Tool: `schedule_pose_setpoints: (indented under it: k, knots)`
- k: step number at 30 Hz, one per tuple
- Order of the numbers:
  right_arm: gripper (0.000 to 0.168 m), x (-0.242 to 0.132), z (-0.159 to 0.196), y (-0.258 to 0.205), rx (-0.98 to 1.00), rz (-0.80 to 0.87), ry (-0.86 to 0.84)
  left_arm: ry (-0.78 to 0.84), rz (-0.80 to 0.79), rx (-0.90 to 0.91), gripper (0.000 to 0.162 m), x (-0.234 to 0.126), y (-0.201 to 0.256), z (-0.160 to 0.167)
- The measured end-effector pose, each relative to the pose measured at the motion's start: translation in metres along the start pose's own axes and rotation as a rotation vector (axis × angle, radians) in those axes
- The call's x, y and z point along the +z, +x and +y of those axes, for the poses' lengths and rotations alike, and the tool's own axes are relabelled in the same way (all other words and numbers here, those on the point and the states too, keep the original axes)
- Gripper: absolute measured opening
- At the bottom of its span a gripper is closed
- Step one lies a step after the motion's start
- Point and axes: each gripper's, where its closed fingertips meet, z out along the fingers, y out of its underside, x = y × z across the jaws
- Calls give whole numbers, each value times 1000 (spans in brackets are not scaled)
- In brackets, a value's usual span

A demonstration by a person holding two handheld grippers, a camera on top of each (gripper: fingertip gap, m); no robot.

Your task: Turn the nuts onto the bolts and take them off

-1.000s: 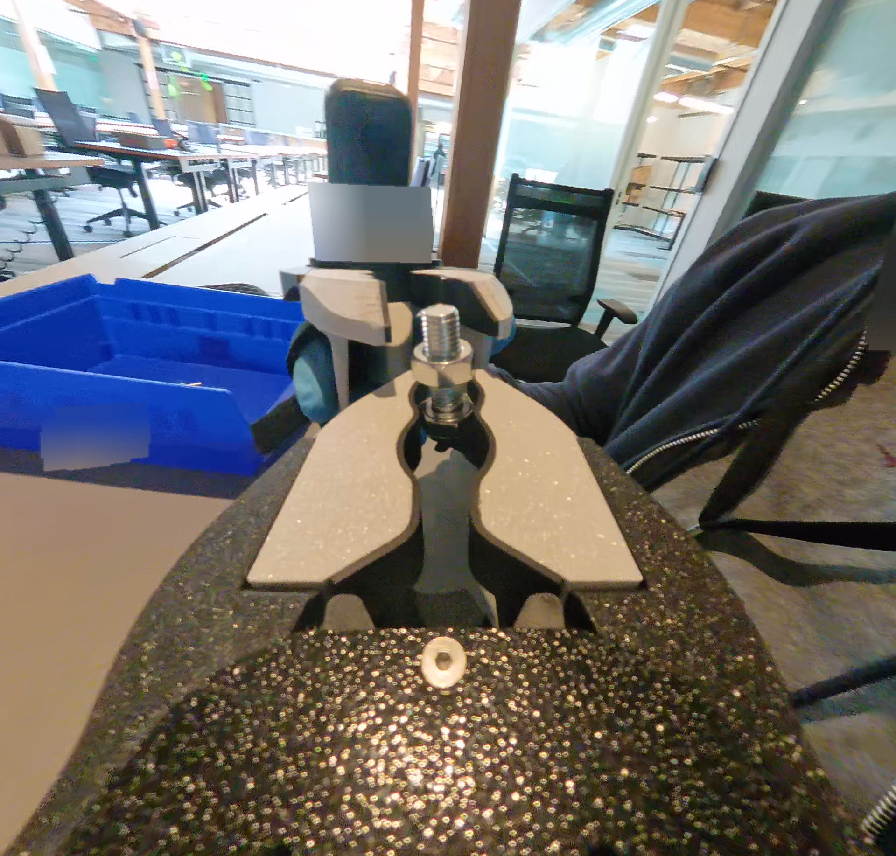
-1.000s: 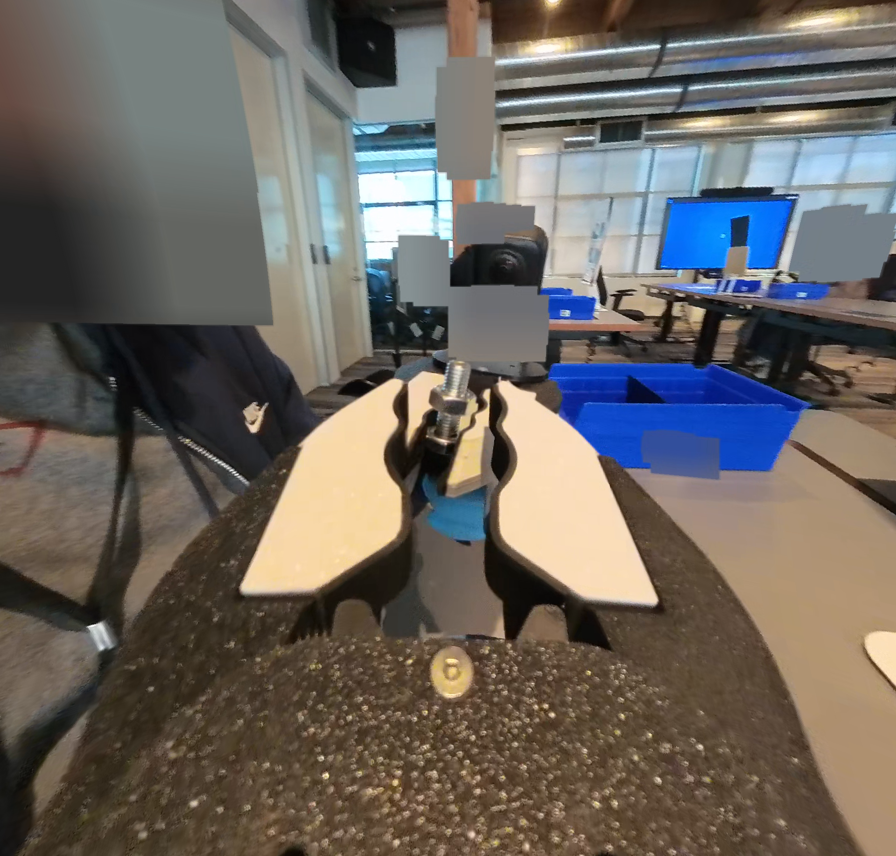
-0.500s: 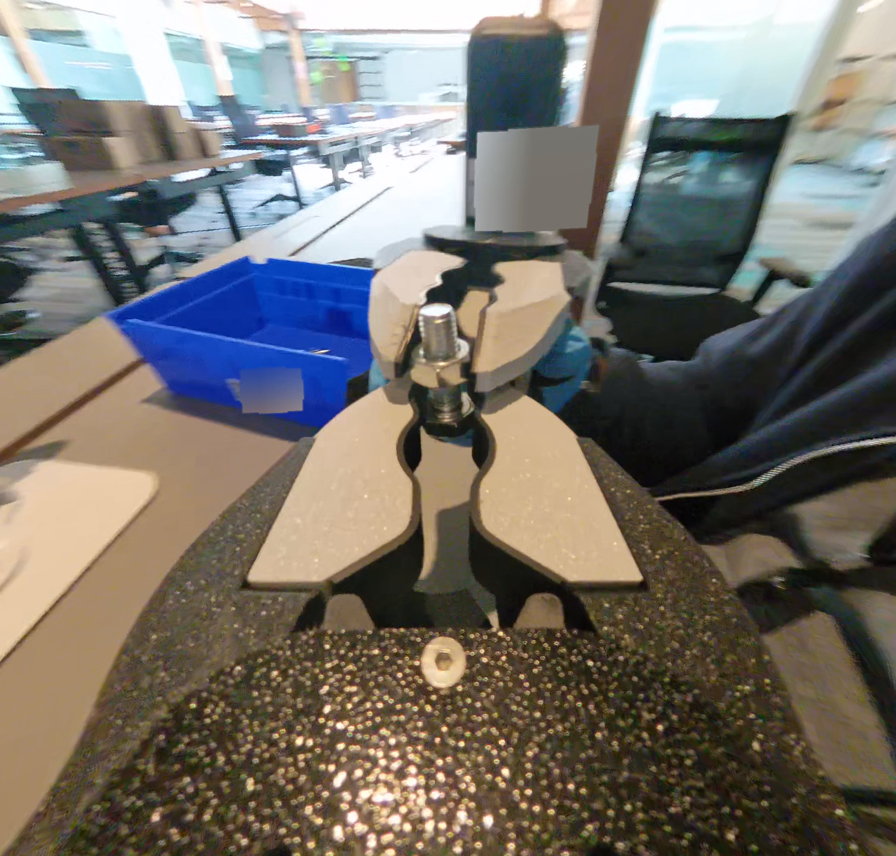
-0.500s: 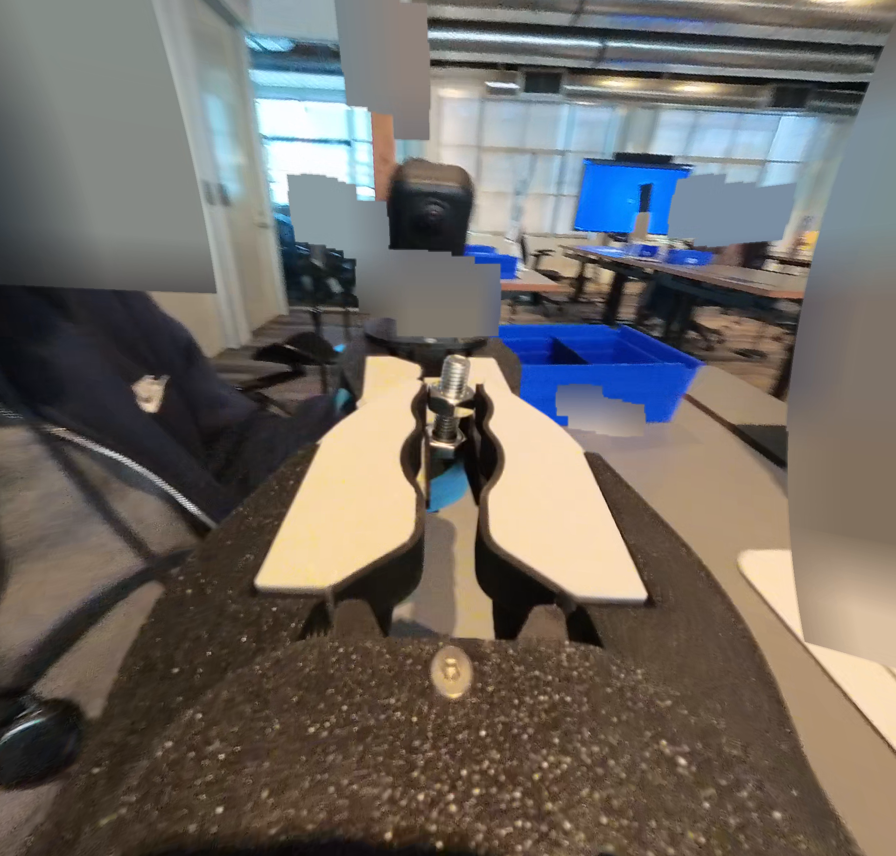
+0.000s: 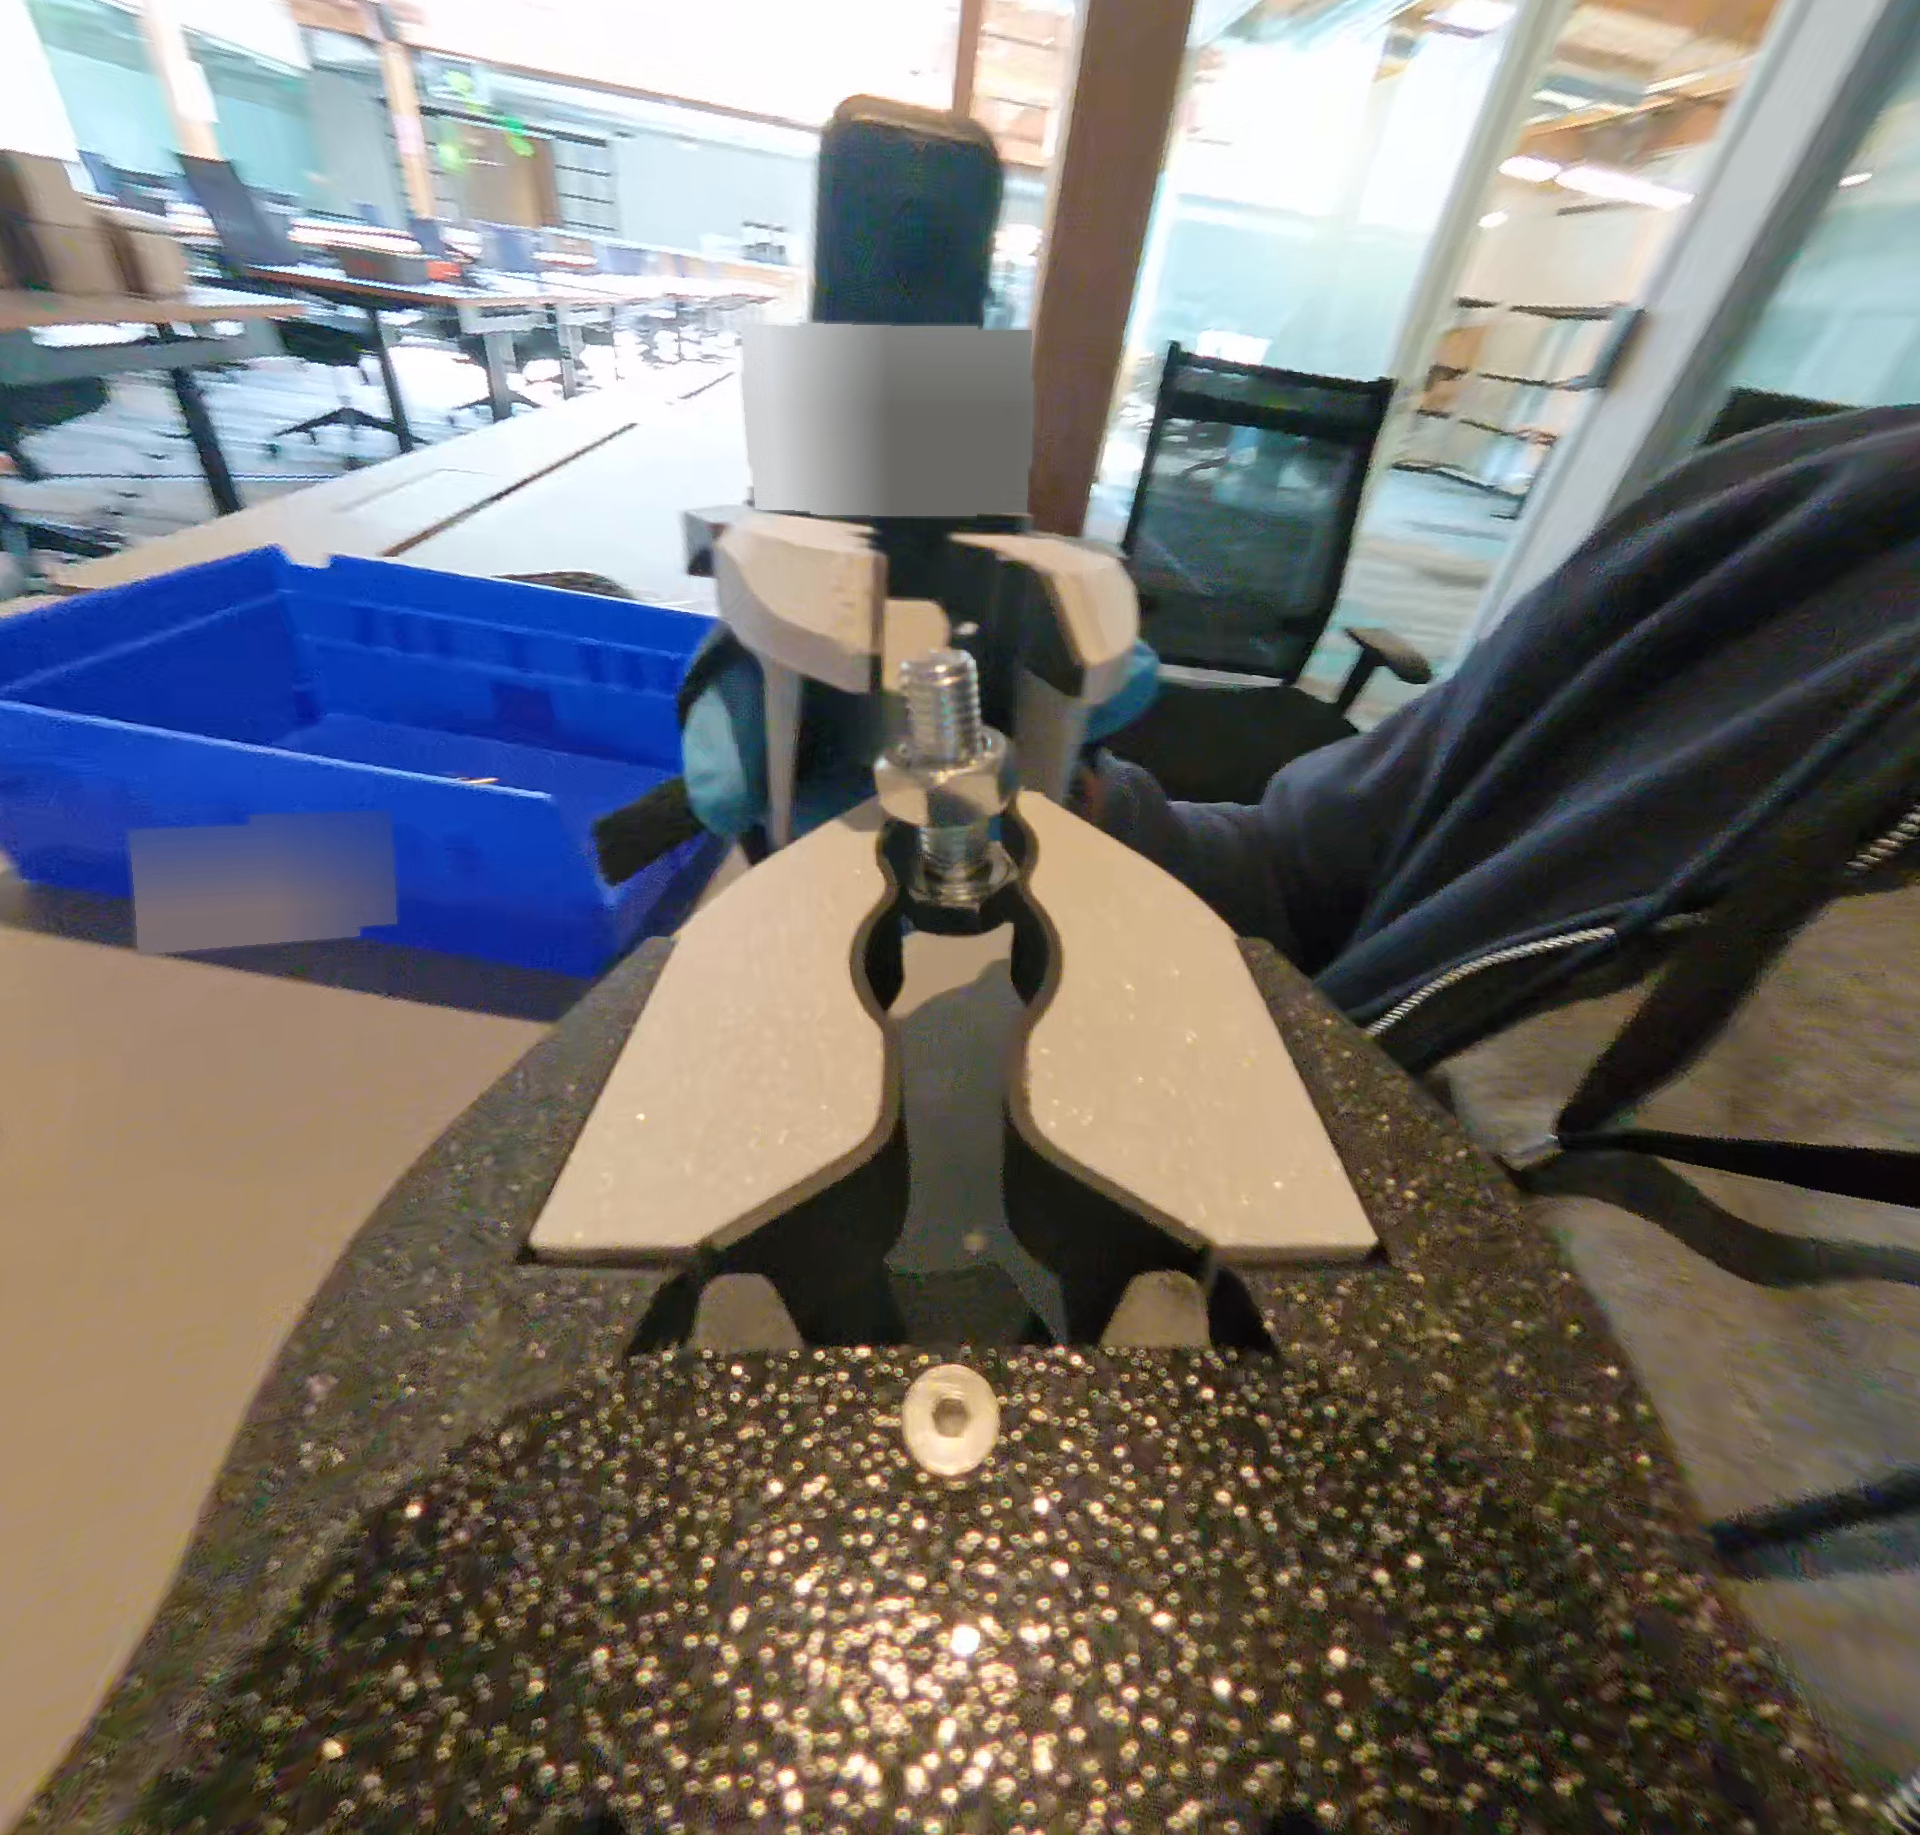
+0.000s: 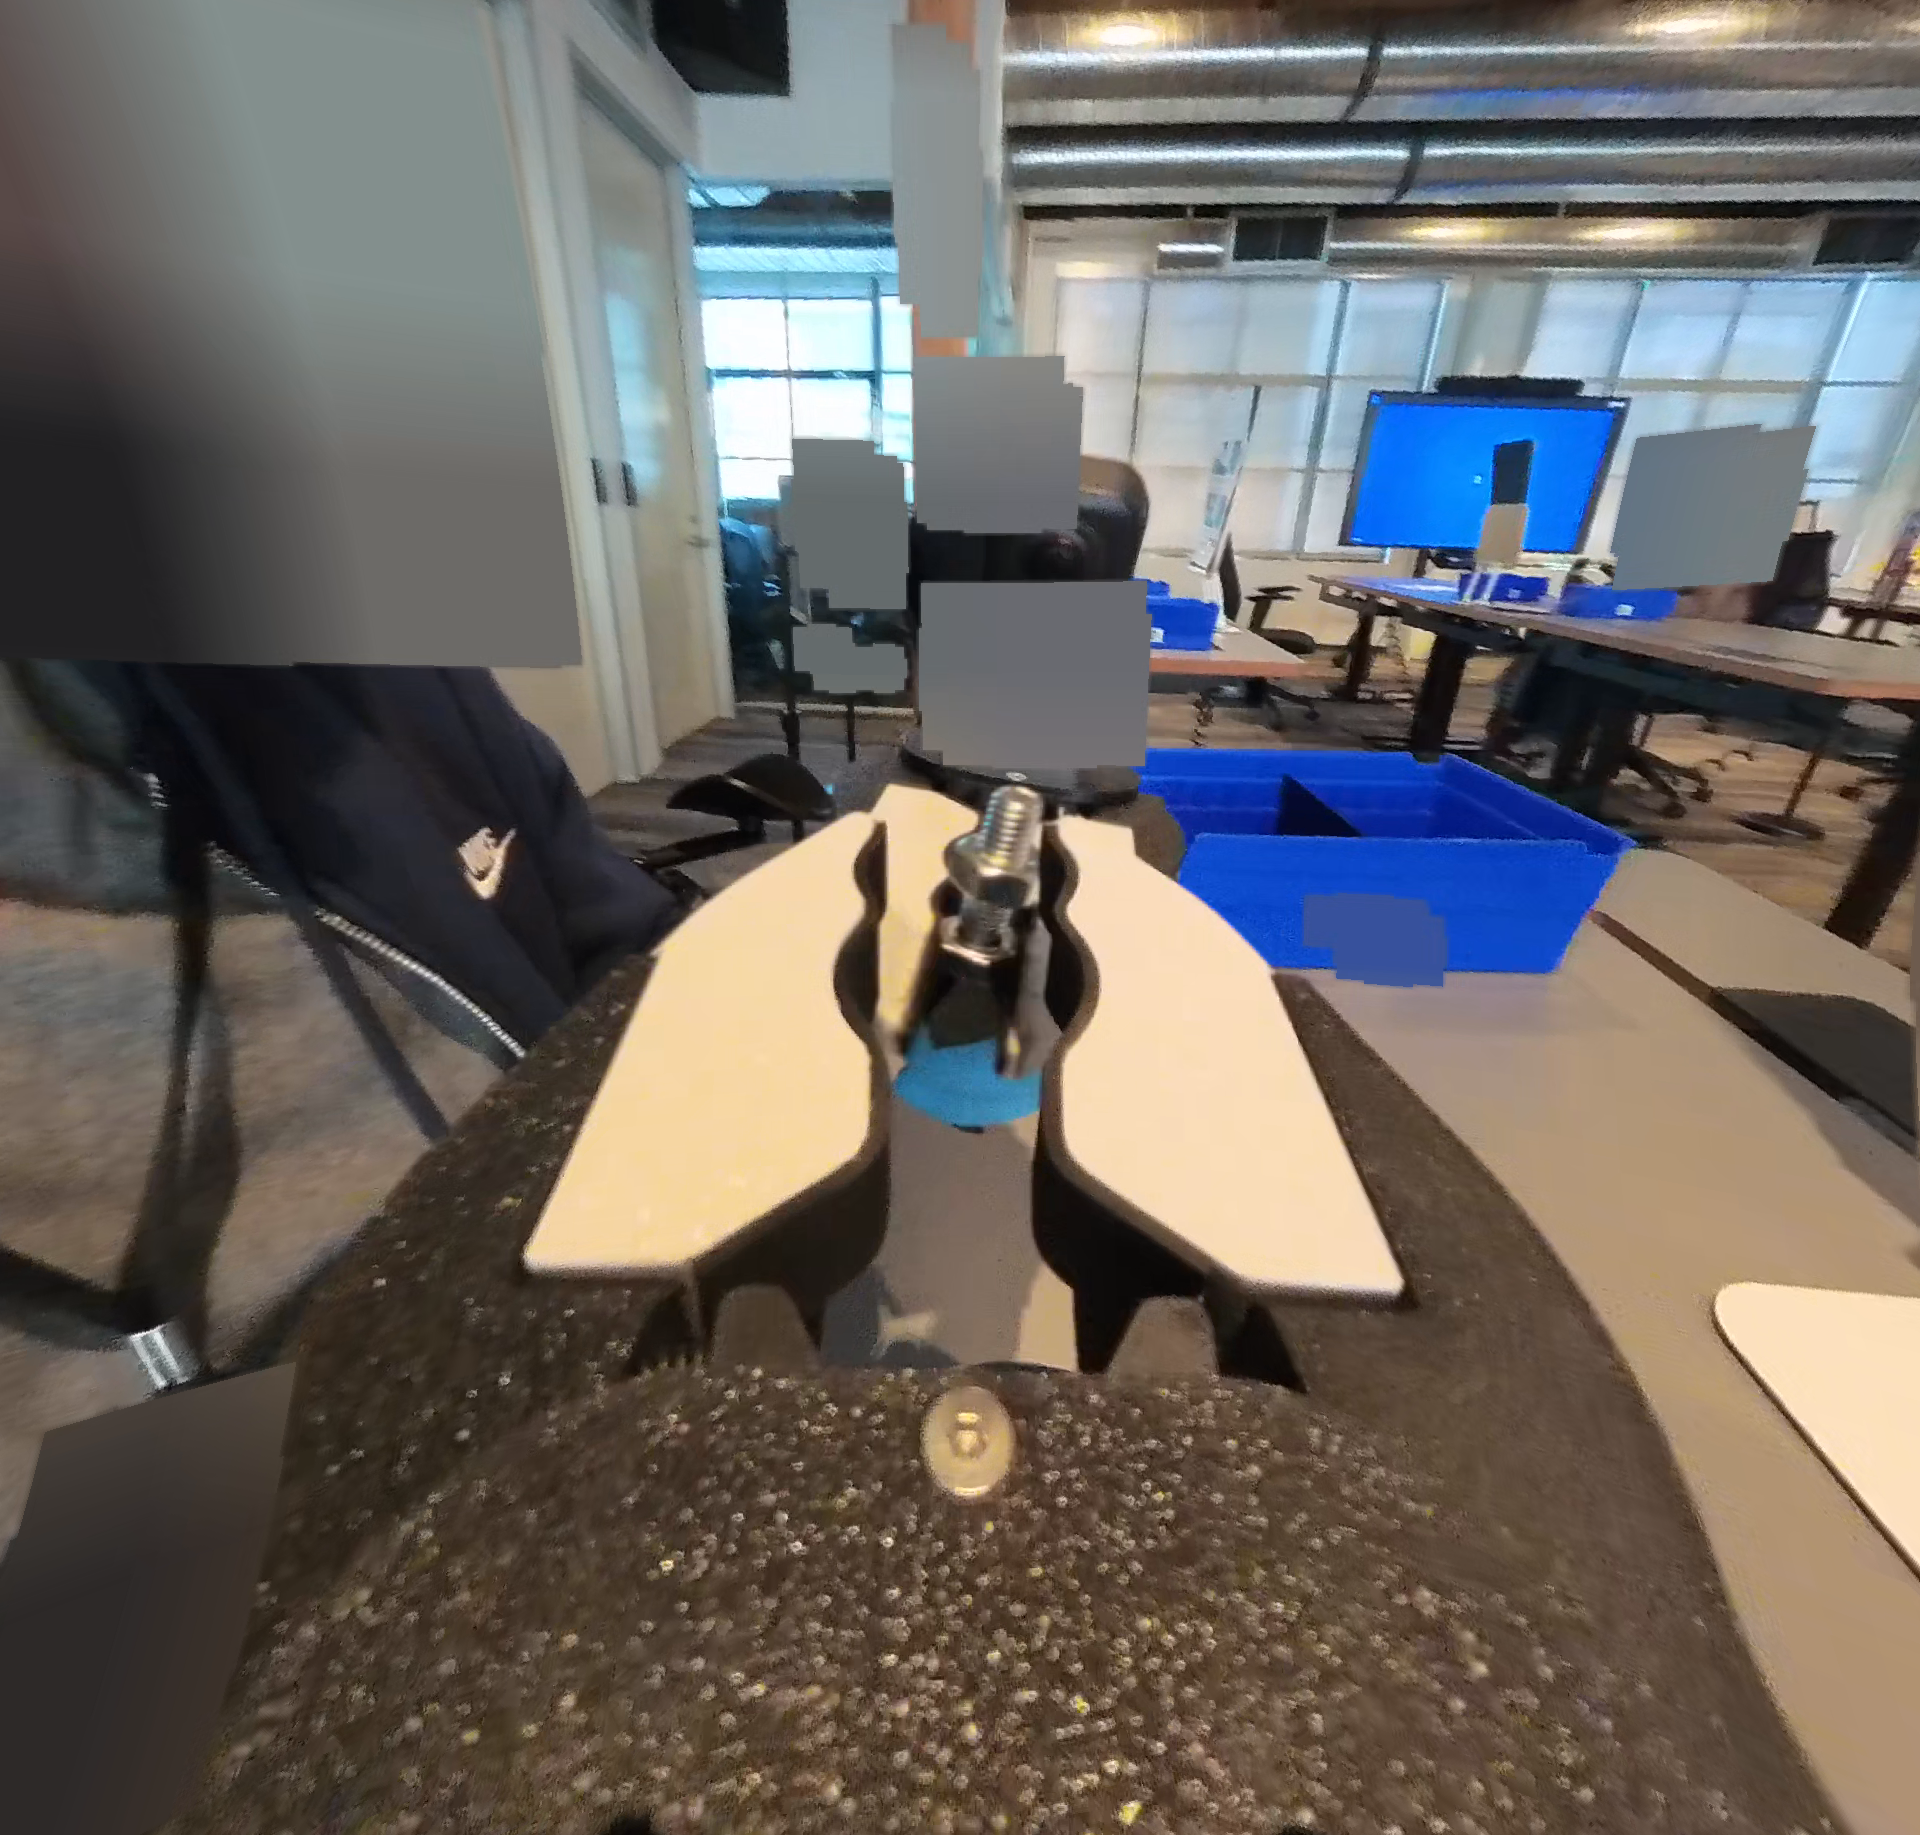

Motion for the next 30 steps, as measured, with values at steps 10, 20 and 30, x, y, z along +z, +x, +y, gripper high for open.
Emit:
schedule_pose_setpoints:
  k: [10,20,30]
  knots:
    - [22,1,13,-16,29,-125,-79,-62,139,-11,15,7,22,11]
    - [19,4,21,23,-55,214,-184,-97,-264,113,16,-1,-32,11]
    - [36,2,8,6,-11,64,-81,-27,-33,6,15,1,-4,4]
